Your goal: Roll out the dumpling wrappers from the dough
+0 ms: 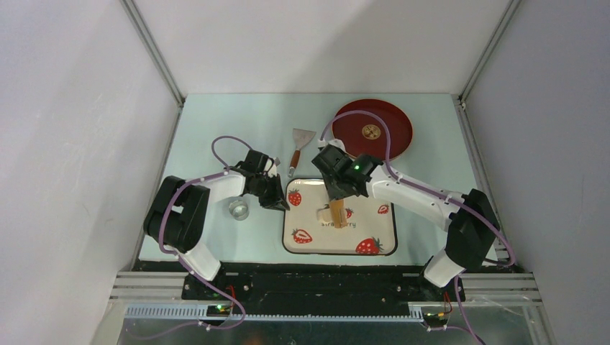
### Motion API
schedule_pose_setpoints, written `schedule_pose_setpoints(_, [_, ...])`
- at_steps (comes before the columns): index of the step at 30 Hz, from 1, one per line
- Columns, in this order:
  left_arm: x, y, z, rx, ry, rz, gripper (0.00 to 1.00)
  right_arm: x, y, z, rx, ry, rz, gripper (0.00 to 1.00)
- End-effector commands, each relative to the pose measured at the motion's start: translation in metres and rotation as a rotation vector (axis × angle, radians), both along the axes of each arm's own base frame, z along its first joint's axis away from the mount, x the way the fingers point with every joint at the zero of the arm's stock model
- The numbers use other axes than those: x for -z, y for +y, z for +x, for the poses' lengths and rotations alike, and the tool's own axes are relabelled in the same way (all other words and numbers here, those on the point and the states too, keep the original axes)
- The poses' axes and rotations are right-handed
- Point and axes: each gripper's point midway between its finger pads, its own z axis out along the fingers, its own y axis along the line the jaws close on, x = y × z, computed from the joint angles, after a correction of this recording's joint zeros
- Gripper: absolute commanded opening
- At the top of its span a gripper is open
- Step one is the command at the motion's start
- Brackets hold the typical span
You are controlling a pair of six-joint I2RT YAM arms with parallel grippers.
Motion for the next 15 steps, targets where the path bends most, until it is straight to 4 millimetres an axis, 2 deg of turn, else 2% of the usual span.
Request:
schedule_pose_setpoints(1, [0.040,0.028,-0.027,0.044,0.075,0.177,0.00,0.015,-0.014,-0.001,0.036,0.007,-0.061,0.00])
schedule_pose_setpoints(4, [0.040,0.028,-0.027,0.044,0.074,0.177,0.00,0.017,-0.025,0.000,0.057,0.000,-0.084,0.00])
schedule_pose_setpoints(6, [0.039,0.028,-0.027,0.043,0.073,0.176,0.00,0.022,-0.043,0.001,0.092,0.004,-0.106,0.00])
schedule_pose_setpoints(11, [0.039,0.029,-0.027,0.041,0.073,0.178,0.00,0.024,-0.071,0.002,0.154,0.009,-0.098,0.00])
schedule_pose_setpoints(15, [0.039,0.029,-0.027,0.036,0.072,0.182,0.00,0.028,-0.085,0.002,0.183,0.020,-0.100,0.00])
